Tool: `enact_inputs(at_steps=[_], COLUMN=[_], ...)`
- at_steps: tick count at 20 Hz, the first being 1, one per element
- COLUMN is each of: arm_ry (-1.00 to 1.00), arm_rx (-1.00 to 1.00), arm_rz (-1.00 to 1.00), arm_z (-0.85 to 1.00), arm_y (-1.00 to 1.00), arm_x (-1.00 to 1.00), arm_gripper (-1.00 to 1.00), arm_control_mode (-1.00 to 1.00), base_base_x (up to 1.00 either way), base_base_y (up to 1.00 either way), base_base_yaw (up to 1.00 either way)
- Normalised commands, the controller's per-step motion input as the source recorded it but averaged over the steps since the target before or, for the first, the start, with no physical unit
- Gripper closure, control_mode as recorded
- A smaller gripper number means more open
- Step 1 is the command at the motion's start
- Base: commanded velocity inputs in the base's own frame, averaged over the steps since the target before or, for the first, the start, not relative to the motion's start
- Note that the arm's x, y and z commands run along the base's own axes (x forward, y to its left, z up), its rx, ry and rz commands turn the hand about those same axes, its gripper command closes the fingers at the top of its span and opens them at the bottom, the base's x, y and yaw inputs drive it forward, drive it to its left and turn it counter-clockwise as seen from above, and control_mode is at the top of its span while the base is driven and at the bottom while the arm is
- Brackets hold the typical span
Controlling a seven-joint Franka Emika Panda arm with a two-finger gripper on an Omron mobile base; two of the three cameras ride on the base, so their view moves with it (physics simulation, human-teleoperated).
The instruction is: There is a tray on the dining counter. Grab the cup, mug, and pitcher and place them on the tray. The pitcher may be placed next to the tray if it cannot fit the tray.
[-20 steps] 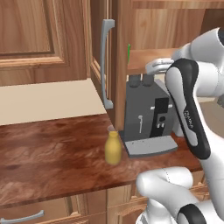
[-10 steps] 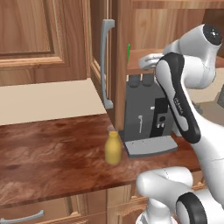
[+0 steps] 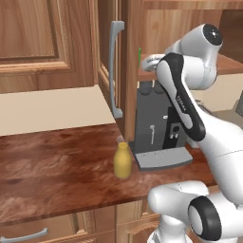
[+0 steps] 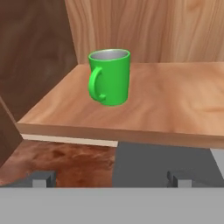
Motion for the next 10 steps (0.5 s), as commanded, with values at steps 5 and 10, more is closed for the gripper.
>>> enact_inputs(at_steps=[5,10], arm_ry=[-0.03,-0.02], arm_rx=[0.0,0.0], arm_rz=[0.02,0.0], arm_z=[0.0,0.0], arm_y=[0.13,0.13], arm_x=[0.28,0.28], arm_gripper=[-1.0,-1.0], arm_control_mode=[-1.0,-1.0], base_base_x=[0.0,0.0], base_base_y=[0.0,0.0], base_base_yaw=[0.0,0.0])
